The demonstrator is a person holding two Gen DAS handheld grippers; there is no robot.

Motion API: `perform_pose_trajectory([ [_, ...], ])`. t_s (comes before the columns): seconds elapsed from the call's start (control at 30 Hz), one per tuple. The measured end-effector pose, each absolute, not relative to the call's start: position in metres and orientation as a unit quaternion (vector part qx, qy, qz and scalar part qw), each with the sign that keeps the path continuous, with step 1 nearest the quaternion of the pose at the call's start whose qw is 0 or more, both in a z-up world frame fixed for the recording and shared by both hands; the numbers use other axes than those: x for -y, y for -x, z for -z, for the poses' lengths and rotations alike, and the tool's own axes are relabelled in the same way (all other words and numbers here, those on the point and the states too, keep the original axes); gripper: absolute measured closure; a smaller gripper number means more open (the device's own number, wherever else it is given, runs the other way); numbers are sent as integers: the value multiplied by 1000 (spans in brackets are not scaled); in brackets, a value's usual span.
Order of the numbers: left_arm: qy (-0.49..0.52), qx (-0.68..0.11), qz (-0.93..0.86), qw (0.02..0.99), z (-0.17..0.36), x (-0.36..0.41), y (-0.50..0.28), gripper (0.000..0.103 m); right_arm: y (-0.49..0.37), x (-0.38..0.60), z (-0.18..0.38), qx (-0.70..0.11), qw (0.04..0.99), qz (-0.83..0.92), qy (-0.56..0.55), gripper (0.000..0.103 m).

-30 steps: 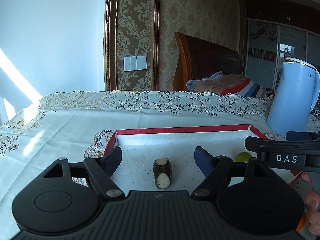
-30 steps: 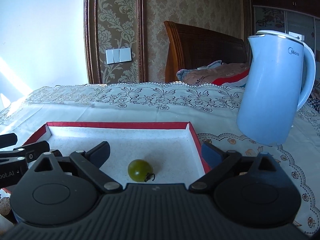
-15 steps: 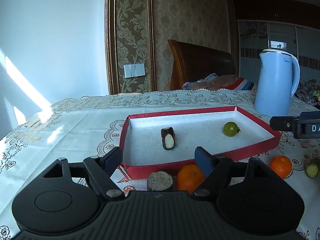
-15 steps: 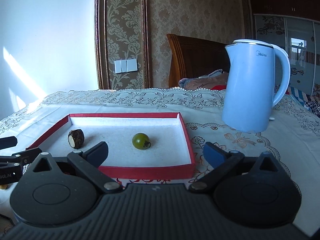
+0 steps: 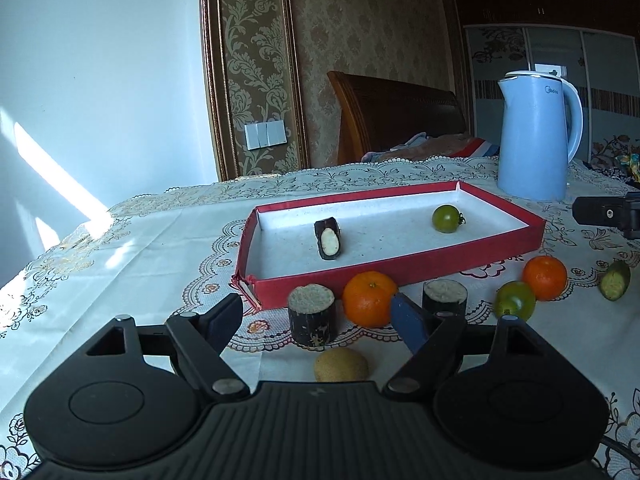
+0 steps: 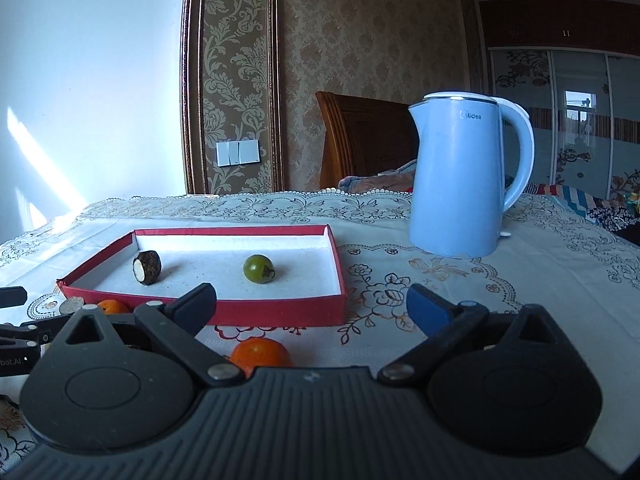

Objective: Organize fruits
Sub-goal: 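Lift both open tools out of the tray, then move the left tool to the brown kiwi while the right tool approaches the green lime chunk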

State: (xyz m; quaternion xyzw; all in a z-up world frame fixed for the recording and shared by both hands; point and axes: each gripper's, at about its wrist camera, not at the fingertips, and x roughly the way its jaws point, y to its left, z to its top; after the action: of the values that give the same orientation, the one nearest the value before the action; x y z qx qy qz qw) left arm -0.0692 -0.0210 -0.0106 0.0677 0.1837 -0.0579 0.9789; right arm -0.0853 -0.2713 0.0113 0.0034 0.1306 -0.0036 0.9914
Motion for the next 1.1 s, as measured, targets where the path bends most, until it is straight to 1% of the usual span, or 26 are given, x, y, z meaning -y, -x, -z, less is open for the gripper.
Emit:
perform_pose_trajectory([
  [0.1,-61,-192,59,978,12,19,67,22,94,287,-5,-147,989,8,-27,2],
  [0.27,-51,-206,60,975,13,15,63,22,102,305,1,-160,986,24,-35,2],
  [0.63,-44,-217,61,973,14,12,60,22,107,309,19,-201,979,23,0,3],
  [0.67,-42,-217,61,973,14,12,60,22,105,308,19,-204,979,25,2,4],
  [0.7,-42,-218,62,973,14,12,60,22,103,308,20,-209,977,25,4,8],
  [0.77,-40,-219,63,973,14,11,60,22,97,307,21,-224,974,23,3,12],
  [0.83,-38,-220,62,973,14,11,60,22,90,308,22,-242,970,29,1,19],
  [0.9,-37,-222,61,972,14,10,60,22,81,309,24,-258,966,30,-7,28],
  [0.93,-37,-223,60,972,14,10,60,22,78,310,25,-264,964,29,-10,30],
  [0.97,-37,-224,61,972,14,10,59,22,75,310,26,-271,962,27,-11,35],
  [1.0,-39,-226,62,971,14,10,59,22,72,310,28,-278,960,27,-12,37],
  [1.1,-50,-233,62,969,15,14,58,22,71,309,29,-282,959,26,-6,37],
])
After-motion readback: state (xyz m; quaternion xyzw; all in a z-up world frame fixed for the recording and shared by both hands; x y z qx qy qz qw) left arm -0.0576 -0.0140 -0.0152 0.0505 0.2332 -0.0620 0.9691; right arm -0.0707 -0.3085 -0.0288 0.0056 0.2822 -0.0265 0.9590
